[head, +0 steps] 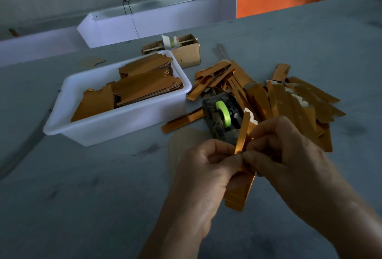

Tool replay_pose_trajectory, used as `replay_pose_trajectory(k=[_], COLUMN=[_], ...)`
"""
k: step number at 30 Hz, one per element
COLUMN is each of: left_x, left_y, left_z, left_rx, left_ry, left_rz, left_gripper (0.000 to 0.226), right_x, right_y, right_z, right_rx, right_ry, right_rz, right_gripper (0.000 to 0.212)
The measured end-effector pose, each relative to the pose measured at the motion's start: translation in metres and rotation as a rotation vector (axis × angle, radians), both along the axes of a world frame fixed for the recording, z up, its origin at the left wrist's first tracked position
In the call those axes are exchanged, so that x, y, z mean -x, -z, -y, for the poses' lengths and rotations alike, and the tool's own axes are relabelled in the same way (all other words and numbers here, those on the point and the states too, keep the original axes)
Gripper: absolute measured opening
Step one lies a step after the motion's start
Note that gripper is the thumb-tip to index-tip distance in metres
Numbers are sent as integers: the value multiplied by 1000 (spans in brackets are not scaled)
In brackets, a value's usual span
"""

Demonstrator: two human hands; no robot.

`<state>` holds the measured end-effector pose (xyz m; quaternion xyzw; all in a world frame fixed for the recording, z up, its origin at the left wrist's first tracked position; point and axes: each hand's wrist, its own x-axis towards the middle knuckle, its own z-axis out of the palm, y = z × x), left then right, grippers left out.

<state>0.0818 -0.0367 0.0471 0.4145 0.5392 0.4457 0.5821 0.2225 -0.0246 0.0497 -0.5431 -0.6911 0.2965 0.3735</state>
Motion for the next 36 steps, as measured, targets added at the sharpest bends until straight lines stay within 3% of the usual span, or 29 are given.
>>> replay_pose_trajectory(k=[5,13,17,21,24,27,29,32,36], left_x=[4,-9,-20,-16,-11,-6,-2,7,28], left_y=[1,12,18,13,6,5,6,14,27], left_z=[0,7,16,19,20,20,19,16,-3], left_rx=[37,-116,-317,-372,-330,-234,-192,-163,-267], left_ry=[41,-184,-326,-362,-305,-258,-219,-147,-305], left_rz=[9,-35,-226,-236,-192,-187,-216,-373,-955], left_gripper=[14,16,23,15,10,9,14,28,33], right_x=[6,18,21,19,16,17,19,12,-13], right_y=[-2,-11,-18,-20,-16,-6,1,5,-4], right_z=[1,4,5,9,9,7,5,-2,-34], right_rx=[2,14,60,-21,31,136,161,121,-137], right_ry=[49,115,189,209,142,48,29,49,270], right_rz=[87,234,262,291,150,-136,-177,-144,59], right_gripper=[28,26,33,55,55,39,17,15,8])
